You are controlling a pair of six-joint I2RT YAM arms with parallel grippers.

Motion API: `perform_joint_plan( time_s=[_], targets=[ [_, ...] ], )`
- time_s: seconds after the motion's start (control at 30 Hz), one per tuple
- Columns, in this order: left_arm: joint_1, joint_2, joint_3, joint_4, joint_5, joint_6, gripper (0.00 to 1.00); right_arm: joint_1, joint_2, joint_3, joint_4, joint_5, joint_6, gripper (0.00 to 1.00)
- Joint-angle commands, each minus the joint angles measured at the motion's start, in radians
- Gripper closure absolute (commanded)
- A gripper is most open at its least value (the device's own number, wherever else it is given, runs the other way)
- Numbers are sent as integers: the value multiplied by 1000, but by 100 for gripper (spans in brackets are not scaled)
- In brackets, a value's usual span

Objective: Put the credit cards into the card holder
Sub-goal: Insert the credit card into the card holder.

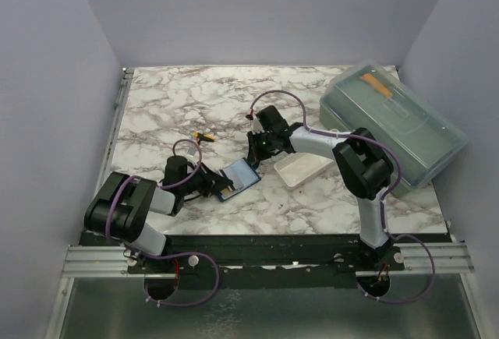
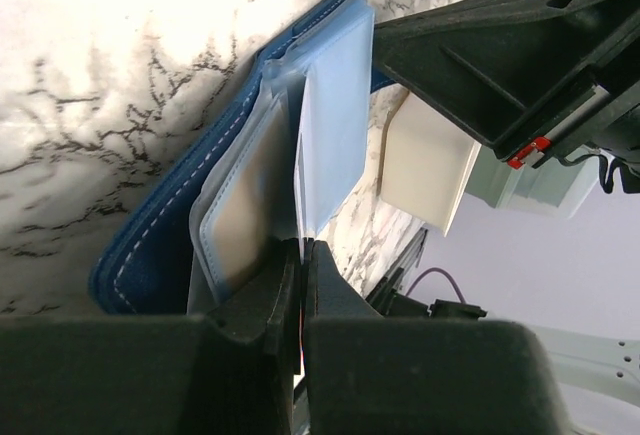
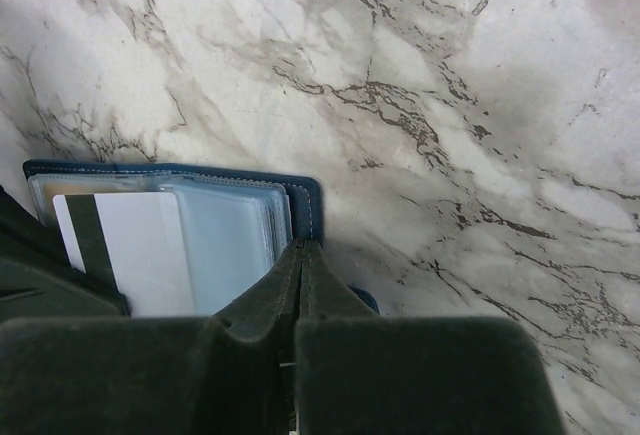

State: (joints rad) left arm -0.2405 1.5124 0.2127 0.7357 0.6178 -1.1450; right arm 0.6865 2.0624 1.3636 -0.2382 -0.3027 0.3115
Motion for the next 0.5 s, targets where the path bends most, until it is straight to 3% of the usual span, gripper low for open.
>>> perform_joint_plan(
  time_s=[0.0,0.27,0.47],
  targets=[
    [-35,49,12,80,-56,5,100,-4,46,-76,-56,31,19,100],
    [-75,87,-2,151,-105,-21,99,-5,48,-66,-61,31,20,100],
    [-110,88,2,134,-170,-85,81,-4,54,-69,-62,29,32,100]
  ],
)
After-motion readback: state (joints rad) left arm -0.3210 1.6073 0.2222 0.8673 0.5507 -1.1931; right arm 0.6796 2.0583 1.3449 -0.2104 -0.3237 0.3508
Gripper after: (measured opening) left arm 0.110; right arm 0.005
